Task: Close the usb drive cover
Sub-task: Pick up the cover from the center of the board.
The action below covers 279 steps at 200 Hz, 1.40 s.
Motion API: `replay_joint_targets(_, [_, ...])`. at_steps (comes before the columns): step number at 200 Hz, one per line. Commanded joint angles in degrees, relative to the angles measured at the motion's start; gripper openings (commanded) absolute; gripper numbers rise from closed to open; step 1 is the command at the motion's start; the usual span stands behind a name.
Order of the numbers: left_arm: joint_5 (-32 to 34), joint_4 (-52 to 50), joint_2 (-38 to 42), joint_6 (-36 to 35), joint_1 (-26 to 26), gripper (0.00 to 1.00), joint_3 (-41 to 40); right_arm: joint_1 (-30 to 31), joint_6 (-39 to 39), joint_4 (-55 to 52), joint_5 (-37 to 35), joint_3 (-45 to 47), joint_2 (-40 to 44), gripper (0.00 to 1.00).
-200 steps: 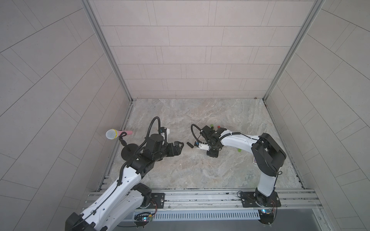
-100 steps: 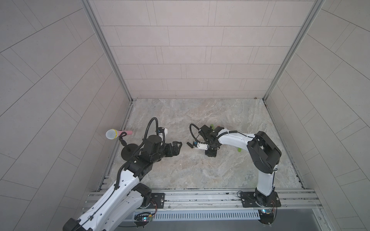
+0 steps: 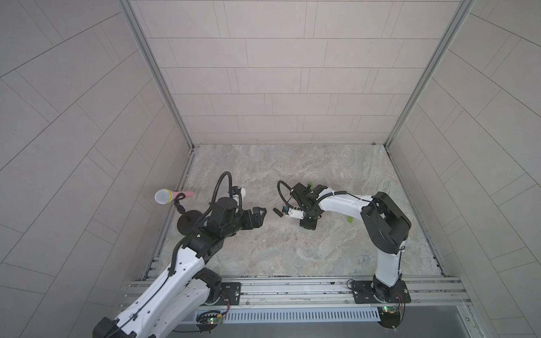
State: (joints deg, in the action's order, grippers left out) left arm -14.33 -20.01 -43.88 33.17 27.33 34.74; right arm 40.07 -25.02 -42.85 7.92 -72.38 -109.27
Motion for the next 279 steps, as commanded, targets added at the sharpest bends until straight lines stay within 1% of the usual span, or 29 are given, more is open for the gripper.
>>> replay_joint_targets(1, [-0.3, 0.8, -0.1, -0.5, -0.4, 0.91, -0.1, -0.3, 0.6, -0.3, 0.0, 2.0, -1.8, 0.21])
replay_joint_targets(24, [-0.9, 1.2, -0.2, -0.4, -0.4, 0.91, -0.5, -0.2, 0.2, 0.8, 1.4, 2.7, -0.4, 0.2])
replay_joint_targets(42, [-1.6, 1.9, -0.2, -0.1, -0.4, 0.91, -0.9, -0.2, 0.6, 2.7, 2.1, 3.3, 2.3, 0.19])
replay_joint_targets(48, [-2.0, 2.2, -1.9, 0.0, -0.4, 0.91, -1.1, -0.2, 0.6, 3.5, 2.7, 3.8, 3.7, 0.19])
replay_joint_targets(71, [-4.0, 3.6, -3.4, 0.7, -0.4, 0.9, -1.5, -0.2, 0.9, 8.2, 6.1, 6.4, 10.5, 0.19])
replay_joint_targets(102, [-8.9, 7.6, -5.8, 2.4, -0.4, 0.86, -2.5, -0.3, 0.8, 15.0, 10.8, 12.4, 20.5, 0.19])
replay_joint_targets(126, [-15.9, 13.9, -8.9, 4.4, -0.4, 0.84, -3.5, 0.0, -2.2, 21.0, 15.5, 19.0, 28.7, 0.19])
replay_joint_targets(153, [-26.4, 21.9, -14.6, 7.9, -0.1, 0.79, -3.3, 0.2, -5.7, 33.6, 20.2, 29.0, 38.9, 0.19])
replay_joint_targets(159, [-29.0, 23.1, -15.9, 8.0, -0.1, 0.78, -3.1, 0.2, -6.4, 36.1, 20.9, 31.0, 40.6, 0.19])
replay_joint_targets(162, [-29.9, 23.7, -16.5, 9.5, 0.0, 0.78, -3.0, 0.2, -6.4, 37.3, 21.1, 31.9, 41.7, 0.19])
replay_joint_targets(175, [-33.1, 26.8, -19.2, 11.1, 0.8, 0.76, -2.4, 0.3, -6.4, 41.8, 20.6, 34.9, 44.5, 0.2])
replay_joint_targets(196, [-35.0, 31.6, -22.1, 13.5, 3.0, 0.74, -2.0, 0.4, -6.4, 42.5, 19.3, 35.9, 45.8, 0.2])
replay_joint_targets(206, [-34.6, 33.4, -22.7, 14.5, 4.1, 0.74, -1.7, 0.5, -6.4, 41.3, 18.5, 35.4, 45.5, 0.19])
replay_joint_targets(209, [-34.6, 33.8, -23.0, 14.7, 4.4, 0.74, -1.6, 0.5, -8.0, 41.0, 18.3, 35.2, 45.2, 0.19])
replay_joint_targets(214, [-34.5, 34.3, -23.2, 14.9, 5.0, 0.73, -1.4, 0.5, -8.1, 40.5, 18.0, 34.8, 44.9, 0.19])
replay_joint_targets(230, [-33.4, 34.1, -24.1, 15.0, 6.4, 0.73, -0.7, 0.6, -8.2, 38.5, 17.2, 33.6, 43.5, 0.19])
replay_joint_targets(250, [-32.3, 33.4, -25.3, 14.9, 7.2, 0.68, -0.5, 0.6, -7.5, 38.2, 16.6, 32.8, 42.4, 0.19])
replay_joint_targets(264, [-31.2, 33.1, -26.4, 15.1, 7.6, 0.62, -0.2, 0.8, -7.2, 38.6, 16.7, 32.4, 41.8, 0.19])
replay_joint_targets(279, [-30.8, 32.8, -27.9, 15.2, 8.0, 0.58, 0.9, 0.9, -7.2, 38.9, 16.9, 32.2, 41.4, 0.19])
